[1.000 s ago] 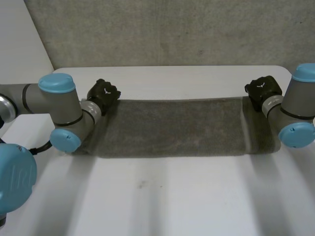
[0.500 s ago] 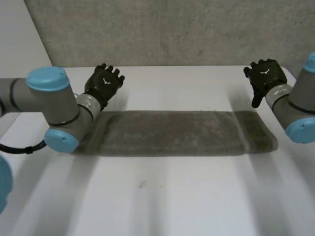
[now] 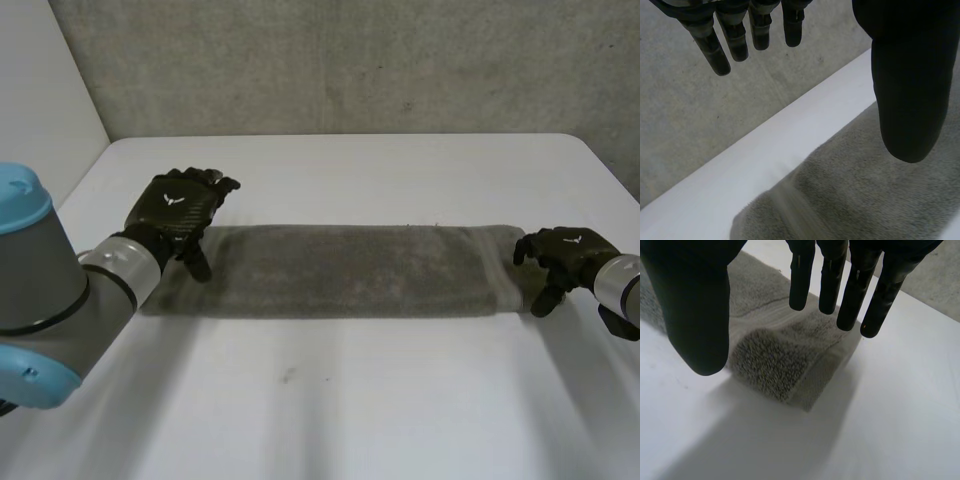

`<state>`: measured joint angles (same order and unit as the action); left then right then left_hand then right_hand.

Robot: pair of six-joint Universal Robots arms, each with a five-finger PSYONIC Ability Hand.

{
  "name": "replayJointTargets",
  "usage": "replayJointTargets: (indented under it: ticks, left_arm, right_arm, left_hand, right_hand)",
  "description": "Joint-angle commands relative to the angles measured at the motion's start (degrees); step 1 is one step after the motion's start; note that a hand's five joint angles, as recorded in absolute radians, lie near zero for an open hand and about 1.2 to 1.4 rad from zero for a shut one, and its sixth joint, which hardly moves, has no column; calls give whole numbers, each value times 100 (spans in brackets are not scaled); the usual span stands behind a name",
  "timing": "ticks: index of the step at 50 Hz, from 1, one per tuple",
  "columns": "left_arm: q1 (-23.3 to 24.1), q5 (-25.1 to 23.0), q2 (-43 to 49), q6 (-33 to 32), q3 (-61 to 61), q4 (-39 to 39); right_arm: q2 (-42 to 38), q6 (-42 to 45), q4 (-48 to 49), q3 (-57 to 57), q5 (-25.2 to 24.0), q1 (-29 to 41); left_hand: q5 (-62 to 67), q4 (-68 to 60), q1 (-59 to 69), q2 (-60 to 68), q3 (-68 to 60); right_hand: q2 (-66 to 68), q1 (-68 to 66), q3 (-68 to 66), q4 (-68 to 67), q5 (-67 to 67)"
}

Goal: Fold the towel.

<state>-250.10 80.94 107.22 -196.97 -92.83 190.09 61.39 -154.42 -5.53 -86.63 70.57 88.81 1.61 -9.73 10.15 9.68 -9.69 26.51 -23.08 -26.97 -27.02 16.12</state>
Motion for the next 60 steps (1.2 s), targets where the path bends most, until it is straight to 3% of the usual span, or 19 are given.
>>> replayJointTargets:
  ticks: [1, 4, 5, 6, 7, 8, 11, 16, 21, 28, 33, 36, 38, 44, 46, 51, 58, 59, 60]
  left_arm:
    - [-12, 1, -219, 185, -481, 327]
    - [-12, 1, -228, 185, -534, 336]
    - [-4, 1, -219, 185, -543, 336]
    - [-4, 1, -219, 185, -543, 336]
    - [-4, 1, -219, 185, -543, 345]
    - [5, 1, -219, 176, -543, 336]
    - [5, 1, -219, 185, -543, 336]
    - [-4, 1, -316, 176, -578, 336]
    - [-12, 1, -474, 185, -631, 336]
    - [-21, 9, -685, 185, -754, 336]
    - [-39, 18, -756, 185, -789, 336]
    - [-56, 36, -782, 194, -807, 336]
    - [-74, 53, -852, 194, -824, 336]
    - [-74, 62, -896, 203, -833, 327]
    - [-74, 71, -896, 203, -833, 327]
    - [-74, 62, -887, 203, -842, 327]
    - [-48, 53, -799, 203, -842, 336]
    - [-30, 62, -773, 203, -833, 345]
    - [-30, 62, -773, 203, -833, 345]
  right_arm:
    - [-347, 61, 544, -56, -34, -48]
    - [-443, 78, 640, -39, -26, -65]
    - [-496, 113, 702, -30, -26, -66]
    - [-497, 114, 702, -30, -26, -66]
    - [-532, 148, 755, -21, -8, -83]
    - [-558, 218, 790, -12, 9, -135]
    - [-558, 316, 790, 23, 80, -215]
    - [-479, 990, 738, 180, 781, -679]
    - [-427, 1746, 711, 383, 1098, -1206]
    - [-198, 2109, 711, 647, 1117, -1322]
    - [294, 1643, 746, 814, 1020, -567]
    - [461, 1414, 790, 946, 897, 277]
    - [383, 1318, 851, 1103, 670, 1125]
    - [-40, 1388, 1098, 1306, 405, 2518]
    - [-433, 1379, 1282, 1481, 309, 3393]
    - [-1031, 1362, 1405, 1666, 282, 4213]
    - [-1780, 1379, 1344, 1842, 414, 4680]
    - [-1815, 1353, 1327, 1842, 440, 4698]
    - [-1815, 1353, 1326, 1842, 440, 4698]
  left_hand:
    - [-157, -32, -10, 37, -36]
    - [-157, -32, -10, 37, -36]
    - [-157, -32, -10, 37, -36]
    - [-157, -32, -10, 37, -36]
    - [-157, -32, -10, 37, -36]
    - [-157, -32, -10, 37, -36]
    - [-157, -32, -10, 37, -36]
    - [-157, -32, -10, 37, -36]
    - [-157, -32, -10, 37, -36]
    - [-157, -32, -10, 37, -36]
    - [-157, -32, -10, 37, -36]
    - [-157, -32, -10, 37, -36]
    - [-157, -32, -10, 37, -36]
    - [-157, -32, -10, 37, -36]
    - [-157, -32, -10, 37, -36]
    - [-157, -32, -10, 37, -36]
    - [-157, -32, -10, 37, -36]
    - [-157, -32, -10, 37, -36]
    - [-157, -32, -10, 37, -36]
  right_hand:
    - [1331, -1673, -1285, -1280, 1370]
    - [2255, -2598, -2209, -2204, 2294]
    - [3709, -4052, -3663, -3658, 3748]
    - [3724, -4066, -3677, -3672, 3762]
    - [5173, -5515, -5126, -5121, 5211]
    - [5348, -5690, -5301, -5296, 5386]
    - [5349, -5692, -5303, -5298, 5388]
    - [5349, -5692, -5303, -5298, 5388]
    - [5349, -5692, -5303, -5298, 5388]
    - [5349, -5692, -5303, -5298, 5388]
    - [5349, -5692, -5303, -5298, 5388]
    - [5349, -5692, -5303, -5298, 5388]
    - [5349, -5692, -5303, -5298, 5388]
    - [5349, -5692, -5303, -5298, 5388]
    - [5349, -5692, -5303, -5298, 5388]
    - [5349, -5692, -5303, -5298, 5388]
    - [5349, -5692, -5303, -5298, 5388]
    - [4073, -4416, -4027, -4022, 4112]
    - [4060, -4403, -4014, -4009, 4099]
